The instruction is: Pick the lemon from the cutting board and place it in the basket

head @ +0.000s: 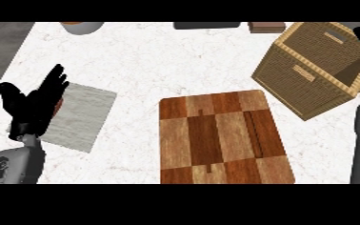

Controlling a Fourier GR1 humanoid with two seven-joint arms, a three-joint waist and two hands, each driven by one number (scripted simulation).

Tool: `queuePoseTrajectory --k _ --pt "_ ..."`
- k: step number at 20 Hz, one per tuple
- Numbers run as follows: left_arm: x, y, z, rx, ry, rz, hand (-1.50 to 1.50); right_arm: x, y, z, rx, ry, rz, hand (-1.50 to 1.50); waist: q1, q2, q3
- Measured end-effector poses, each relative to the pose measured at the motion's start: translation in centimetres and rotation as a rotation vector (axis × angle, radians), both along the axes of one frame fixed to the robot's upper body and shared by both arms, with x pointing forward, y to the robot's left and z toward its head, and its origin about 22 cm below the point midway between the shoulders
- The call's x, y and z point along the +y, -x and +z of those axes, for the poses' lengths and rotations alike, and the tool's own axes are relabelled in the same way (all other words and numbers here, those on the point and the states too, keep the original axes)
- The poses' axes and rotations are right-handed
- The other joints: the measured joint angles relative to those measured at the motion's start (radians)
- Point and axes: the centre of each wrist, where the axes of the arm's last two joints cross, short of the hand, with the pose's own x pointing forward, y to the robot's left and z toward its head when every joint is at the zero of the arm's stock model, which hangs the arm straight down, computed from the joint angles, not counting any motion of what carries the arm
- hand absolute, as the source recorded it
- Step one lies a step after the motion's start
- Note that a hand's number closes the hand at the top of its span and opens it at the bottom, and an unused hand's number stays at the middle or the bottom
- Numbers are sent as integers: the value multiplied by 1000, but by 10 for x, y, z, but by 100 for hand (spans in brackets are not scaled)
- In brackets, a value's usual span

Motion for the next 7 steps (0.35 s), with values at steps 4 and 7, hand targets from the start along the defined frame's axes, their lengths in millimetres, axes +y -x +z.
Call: queuePoseTrajectory --k 4,7 --pt "4 6 -3 2 -3 5 0 -14 57 -11 22 -38 39 -150 -5 0 0" --pt "3 7 -3 3 6 3 0 -20 102 -16 43 -58 78 -150 -4 1 1"
